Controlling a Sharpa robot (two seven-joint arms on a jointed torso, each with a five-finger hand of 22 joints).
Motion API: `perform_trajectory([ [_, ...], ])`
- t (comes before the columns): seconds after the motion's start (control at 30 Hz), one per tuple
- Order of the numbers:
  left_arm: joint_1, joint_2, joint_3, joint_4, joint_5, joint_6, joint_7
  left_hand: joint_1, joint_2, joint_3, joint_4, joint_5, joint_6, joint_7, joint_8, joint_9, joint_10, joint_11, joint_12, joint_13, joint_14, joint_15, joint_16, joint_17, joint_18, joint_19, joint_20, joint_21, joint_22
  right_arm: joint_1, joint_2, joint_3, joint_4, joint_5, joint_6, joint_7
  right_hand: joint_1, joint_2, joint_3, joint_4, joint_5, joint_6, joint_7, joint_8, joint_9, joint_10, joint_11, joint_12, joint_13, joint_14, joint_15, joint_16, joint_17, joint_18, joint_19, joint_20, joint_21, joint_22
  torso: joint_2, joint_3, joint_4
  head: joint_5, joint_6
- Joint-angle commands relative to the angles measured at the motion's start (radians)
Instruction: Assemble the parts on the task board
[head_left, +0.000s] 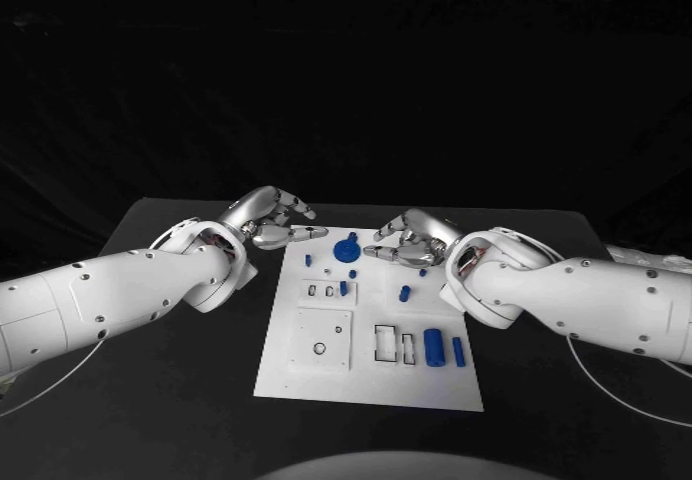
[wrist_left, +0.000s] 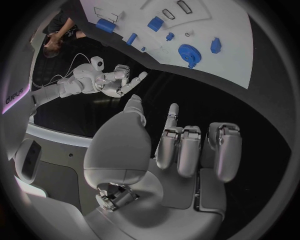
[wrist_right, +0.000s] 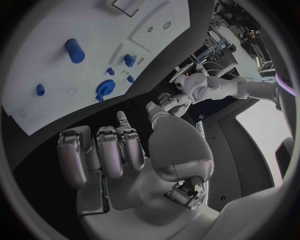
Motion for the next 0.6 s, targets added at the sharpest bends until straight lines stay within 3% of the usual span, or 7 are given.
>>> perform_trajectory([
  [0.03,0.021,0.009,0.0,0.019,0.008,0.211,-0.158,-0.008,-0.021,0.005,0.0,0.006,0.009,-0.006,0.027,0.026,0.104,-0.012,0.003,0.263,0.106,-0.01,0.003,0.263,-0.008,0.105,-0.008,0.002,0.263,0.02,-0.041,-0.001,0.024,0.181,0.026,0.072,-0.008,0.003,-0.003,0.012,0.011,-0.014,0.001,0.004,0.001,0.106,0.004,0.007,0.263,0.106,0.007,0.006,0.263,-0.014,0.103,0.007,0.005,0.264,-0.005,0.0032,-0.0049,0.006,-0.001],
  [0.17,0.044,0.022,0.0,0.029,0.01,0.32,-0.235,-0.01,-0.021,0.008,0.0,-0.028,0.052,-0.028,0.078,0.07,0.104,-0.027,0.003,0.263,0.106,-0.023,0.003,0.263,-0.008,0.105,-0.017,0.002,0.263,0.031,-0.082,-0.004,0.036,0.228,0.044,0.058,-0.009,0.008,-0.007,0.018,0.02,-0.019,0.002,0.006,0.002,0.106,0.005,0.007,0.263,0.106,0.008,0.006,0.263,-0.014,0.103,0.008,0.005,0.264,-0.009,0.0041,-0.0061,0.012,-0.002],
  [0.2,0.05,0.025,0.0,0.031,0.014,0.352,-0.257,-0.012,-0.019,0.01,0.0,-0.049,0.069,-0.035,0.094,0.085,0.104,-0.036,0.003,0.263,0.106,-0.029,0.003,0.263,-0.008,0.105,-0.021,0.002,0.263,0.032,-0.092,-0.005,0.037,0.24,0.05,0.053,-0.009,0.009,-0.008,0.02,0.024,-0.02,0.002,0.007,0.003,0.106,0.005,0.007,0.263,0.106,0.008,0.006,0.263,-0.014,0.103,0.008,0.005,0.264,-0.01,0.0059,-0.0079,0.014,-0.005],
  [0.3,0.062,0.035,0.0,0.029,0.024,0.441,-0.312,-0.007,0.004,0.024,0.0,-0.085,0.113,-0.057,0.128,0.124,0.104,-0.058,0.003,0.263,0.106,-0.048,0.003,0.263,-0.008,0.105,-0.036,0.002,0.263,0.034,-0.11,-0.008,0.036,0.264,0.067,0.037,-0.011,0.01,-0.014,0.025,0.032,-0.022,0.003,0.009,0.004,0.106,0.006,0.007,0.263,0.106,0.009,0.006,0.263,-0.014,0.103,0.009,0.005,0.264,-0.015,0.0123,-0.0148,0.022,0.001],
  [0.37,0.066,0.045,0.0,0.02,0.032,0.49,-0.345,-0.017,0.012,0.027,0.0,-0.09,0.131,-0.067,0.143,0.147,0.104,-0.07,0.003,0.263,0.106,-0.058,0.003,0.263,-0.008,0.105,-0.047,0.002,0.263,0.033,-0.12,-0.01,0.033,0.272,0.072,0.025,-0.013,0.011,-0.016,0.029,0.034,-0.024,0.004,0.009,0.005,0.106,0.006,0.007,0.263,0.106,0.009,0.006,0.263,-0.014,0.103,0.009,0.005,0.264,-0.017,0.0143,-0.0172,0.023,-0.001],
  [0.47,0.069,0.063,-0.001,0.003,0.046,0.544,-0.383,-0.062,0.002,0.016,0.0,-0.089,0.138,-0.073,0.156,0.171,0.104,-0.074,0.003,0.263,0.106,-0.065,0.003,0.263,-0.008,0.105,-0.055,0.002,0.263,0.032,-0.128,-0.012,0.025,0.278,0.078,0.01,-0.013,0.011,-0.017,0.029,0.034,-0.024,0.004,0.01,0.005,0.106,0.006,0.007,0.263,0.106,0.009,0.006,0.263,-0.014,0.103,0.009,0.005,0.264,-0.02,0.0155,-0.0208,0.022,0.0],
  [0.6,0.069,0.089,-0.002,-0.015,0.06,0.602,-0.423,-0.092,0.03,0.027,0.0,-0.095,0.153,-0.083,0.18,0.208,0.104,-0.084,0.003,0.263,0.106,-0.073,0.003,0.263,-0.008,0.105,-0.063,0.002,0.263,0.029,-0.135,-0.014,0.016,0.281,0.089,-0.008,-0.014,0.012,-0.02,0.033,0.039,-0.026,0.004,0.011,0.006,0.106,0.007,0.007,0.263,0.106,0.01,0.006,0.263,-0.014,0.103,0.01,0.005,0.264,-0.02,0.0164,-0.0241,0.022,-0.002],
])
